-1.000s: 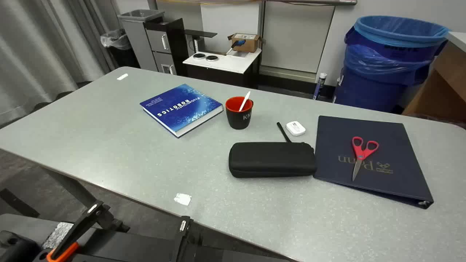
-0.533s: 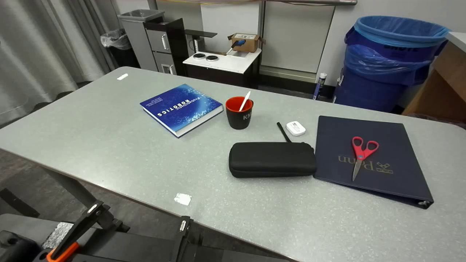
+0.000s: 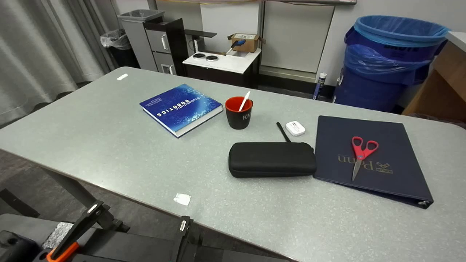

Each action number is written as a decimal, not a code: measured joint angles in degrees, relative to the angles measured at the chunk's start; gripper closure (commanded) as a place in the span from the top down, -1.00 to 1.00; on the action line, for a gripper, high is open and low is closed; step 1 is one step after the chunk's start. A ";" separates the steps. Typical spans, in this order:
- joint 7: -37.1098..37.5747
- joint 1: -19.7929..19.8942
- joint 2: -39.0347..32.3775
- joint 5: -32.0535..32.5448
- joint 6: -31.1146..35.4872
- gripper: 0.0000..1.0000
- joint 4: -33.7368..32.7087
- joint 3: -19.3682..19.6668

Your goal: Remove the pen from the mug.

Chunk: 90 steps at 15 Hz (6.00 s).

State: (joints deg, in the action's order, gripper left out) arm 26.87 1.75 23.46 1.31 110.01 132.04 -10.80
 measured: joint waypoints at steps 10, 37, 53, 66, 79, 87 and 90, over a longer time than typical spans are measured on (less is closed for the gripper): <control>3.28 1.40 -4.91 3.99 5.13 1.00 0.36 0.20; 5.30 4.52 -53.48 7.87 21.50 1.00 -28.39 17.75; 4.82 2.79 -64.34 4.10 20.66 1.00 -38.18 18.93; 4.84 1.66 -69.39 3.81 20.66 -1.00 -43.68 18.96; -0.69 -0.04 -56.85 3.81 20.07 -1.00 -35.44 18.99; -7.59 -2.65 -52.85 7.95 14.14 -1.00 -23.24 17.38; -7.26 -3.12 -57.25 9.38 14.11 -1.00 -22.90 17.52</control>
State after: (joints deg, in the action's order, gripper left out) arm 19.61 -1.37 -33.79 10.68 124.11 109.14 6.71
